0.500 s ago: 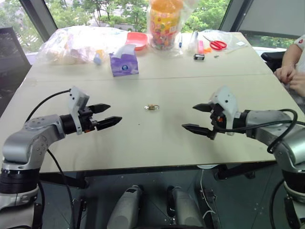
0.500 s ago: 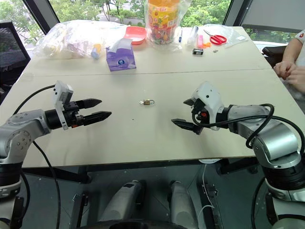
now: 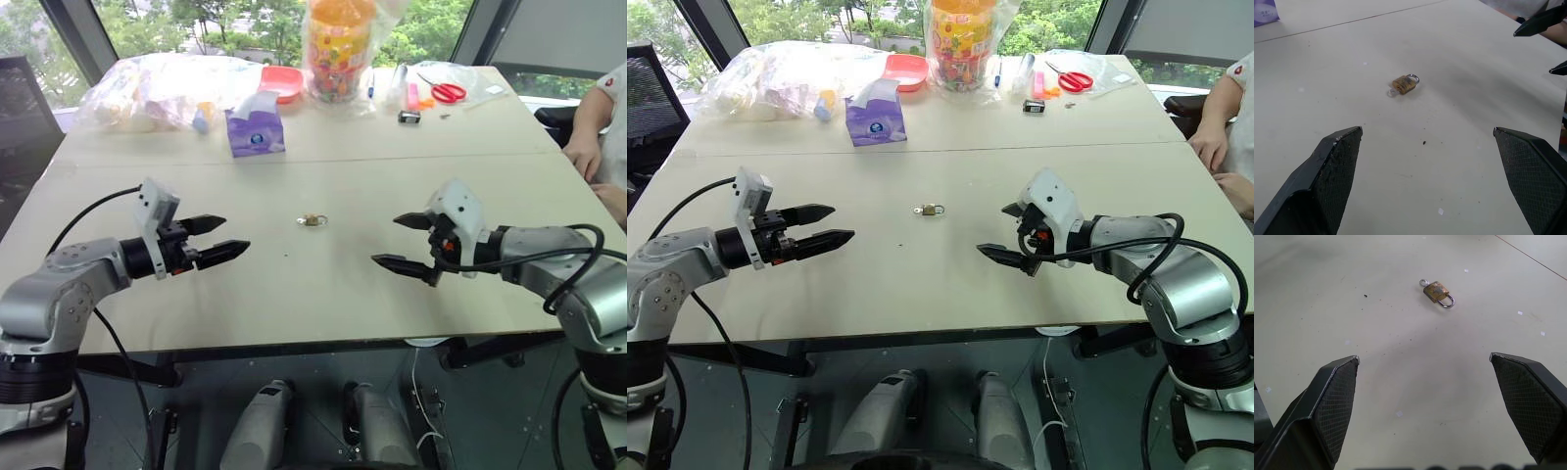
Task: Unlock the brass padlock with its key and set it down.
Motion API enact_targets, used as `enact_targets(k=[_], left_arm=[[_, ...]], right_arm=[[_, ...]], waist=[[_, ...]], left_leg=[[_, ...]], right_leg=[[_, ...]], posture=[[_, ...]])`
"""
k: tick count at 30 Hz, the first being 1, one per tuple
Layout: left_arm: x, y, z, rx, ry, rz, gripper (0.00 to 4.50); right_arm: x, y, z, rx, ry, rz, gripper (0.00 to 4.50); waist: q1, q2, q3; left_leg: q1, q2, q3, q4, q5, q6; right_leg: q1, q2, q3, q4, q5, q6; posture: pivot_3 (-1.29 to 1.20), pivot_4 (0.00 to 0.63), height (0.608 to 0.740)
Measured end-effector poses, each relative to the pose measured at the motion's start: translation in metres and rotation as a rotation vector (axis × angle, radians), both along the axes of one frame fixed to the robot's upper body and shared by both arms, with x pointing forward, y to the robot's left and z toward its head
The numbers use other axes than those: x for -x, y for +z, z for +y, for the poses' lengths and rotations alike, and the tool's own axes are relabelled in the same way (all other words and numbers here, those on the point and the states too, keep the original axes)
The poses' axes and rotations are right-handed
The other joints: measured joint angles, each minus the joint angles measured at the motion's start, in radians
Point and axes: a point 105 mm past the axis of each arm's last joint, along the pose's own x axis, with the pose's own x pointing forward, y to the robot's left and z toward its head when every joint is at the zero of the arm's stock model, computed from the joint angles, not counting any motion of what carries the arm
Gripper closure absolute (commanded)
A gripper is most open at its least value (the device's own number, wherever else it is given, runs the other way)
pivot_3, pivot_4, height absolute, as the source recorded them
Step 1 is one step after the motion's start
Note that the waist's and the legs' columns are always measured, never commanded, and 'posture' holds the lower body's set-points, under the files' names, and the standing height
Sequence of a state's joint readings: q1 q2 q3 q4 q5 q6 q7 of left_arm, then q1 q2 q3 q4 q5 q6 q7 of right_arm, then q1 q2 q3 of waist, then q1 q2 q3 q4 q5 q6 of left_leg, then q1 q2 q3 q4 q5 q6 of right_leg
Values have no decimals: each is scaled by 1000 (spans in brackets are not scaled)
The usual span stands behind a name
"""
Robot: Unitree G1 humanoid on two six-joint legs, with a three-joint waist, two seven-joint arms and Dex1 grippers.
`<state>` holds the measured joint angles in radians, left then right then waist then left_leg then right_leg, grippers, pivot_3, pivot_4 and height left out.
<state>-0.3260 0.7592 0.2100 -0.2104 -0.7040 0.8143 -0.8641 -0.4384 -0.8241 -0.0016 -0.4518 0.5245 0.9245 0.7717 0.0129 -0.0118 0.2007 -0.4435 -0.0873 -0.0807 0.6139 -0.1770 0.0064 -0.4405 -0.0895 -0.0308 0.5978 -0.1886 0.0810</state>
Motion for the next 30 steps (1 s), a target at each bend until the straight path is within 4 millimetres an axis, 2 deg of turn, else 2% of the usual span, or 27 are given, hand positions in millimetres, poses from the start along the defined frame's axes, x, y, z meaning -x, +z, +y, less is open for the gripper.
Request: enact_targets(k=[5, 9, 12, 15, 20, 26, 30], left_arm=[[-11, 2, 4, -45, 14, -33, 14], [-21, 15, 9, -112, -23, -79, 14], [-21, 23, 17, -199, -83, -96, 14], [-20, 33, 17, -241, -157, -115, 14], [-15, 42, 17, -293, -222, -144, 14], [1, 30, 20, -285, -199, -115, 14], [8, 23, 23, -258, -150, -103, 14]], right_arm=[[-13, 9, 5, 18, 5, -26, 0], [-39, 27, 19, 76, 35, -95, 0], [-58, 33, 37, 99, 72, -103, 0], [-76, 24, 59, 119, 127, -60, 0], [-105, -4, 80, 183, 166, 23, 0], [-121, -31, 92, 265, 220, 47, 0], [-124, -33, 108, 285, 262, 26, 0]], waist=[[-1, 0, 0], [-6, 0, 0], [-11, 0, 0], [-21, 0, 0], [-33, 0, 0], [-38, 0, 0], [-45, 0, 0]], left_leg=[[0, 0, 0, 1, 0, 0], [1, 1, 2, 1, 0, 0], [1, 1, 3, 0, 1, 0], [1, 0, 3, 0, 1, 0], [1, 0, 3, -1, 1, 0], [1, 0, 2, -2, 3, -3], [3, 0, 1, -2, 4, -6]], right_leg=[[0, 1, 0, 0, 1, -1], [0, 2, 0, 1, 2, -2], [-1, 2, 0, 0, 2, -1], [-1, 4, 0, 1, 3, 2], [-2, 4, 1, 2, 4, 3], [-5, 6, 2, 6, 4, 4], [-6, 6, 3, 15, 4, 3]], posture=[[0, 150, 740], [0, 150, 740], [0, 150, 740], [0, 150, 740], [0, 150, 740], [0, 150, 740], [0, 150, 740]])
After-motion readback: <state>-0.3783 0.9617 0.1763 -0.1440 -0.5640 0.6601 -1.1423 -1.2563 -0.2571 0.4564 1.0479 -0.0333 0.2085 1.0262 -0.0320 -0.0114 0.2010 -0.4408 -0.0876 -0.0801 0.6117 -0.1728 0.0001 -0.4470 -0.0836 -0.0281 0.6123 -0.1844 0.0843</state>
